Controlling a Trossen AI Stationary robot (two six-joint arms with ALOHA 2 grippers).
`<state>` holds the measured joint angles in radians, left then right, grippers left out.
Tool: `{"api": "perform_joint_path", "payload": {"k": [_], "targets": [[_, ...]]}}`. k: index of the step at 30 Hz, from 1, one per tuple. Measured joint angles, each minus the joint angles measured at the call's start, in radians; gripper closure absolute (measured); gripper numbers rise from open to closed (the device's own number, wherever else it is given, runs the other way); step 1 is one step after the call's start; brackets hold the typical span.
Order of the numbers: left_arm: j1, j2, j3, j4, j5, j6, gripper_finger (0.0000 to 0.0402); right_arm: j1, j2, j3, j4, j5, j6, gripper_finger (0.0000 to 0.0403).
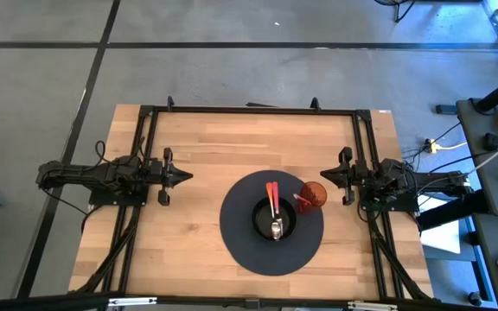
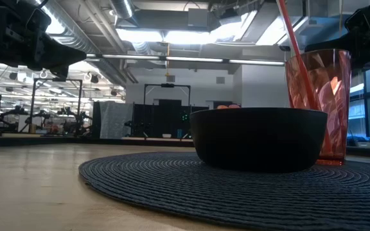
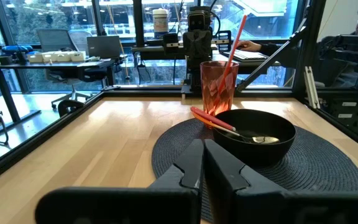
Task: Pick & Place Utensil
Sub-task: Return to Home Position
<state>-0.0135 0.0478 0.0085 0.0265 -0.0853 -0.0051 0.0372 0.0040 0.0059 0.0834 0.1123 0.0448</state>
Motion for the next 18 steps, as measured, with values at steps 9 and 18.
{"api": "perform_joint_path", "payload": {"k": [9, 18], "targets": [[0.000, 0.000, 0.000, 0.000, 0.000, 0.000, 0.0394, 0.000, 0.000, 0.000, 0.000, 0.000, 0.000, 0.0384], [0.000, 0.000, 0.000, 0.000, 0.000, 0.000, 0.0396, 0.000, 0.000, 0.000, 0.000, 0.000, 0.000, 0.0384]]}}
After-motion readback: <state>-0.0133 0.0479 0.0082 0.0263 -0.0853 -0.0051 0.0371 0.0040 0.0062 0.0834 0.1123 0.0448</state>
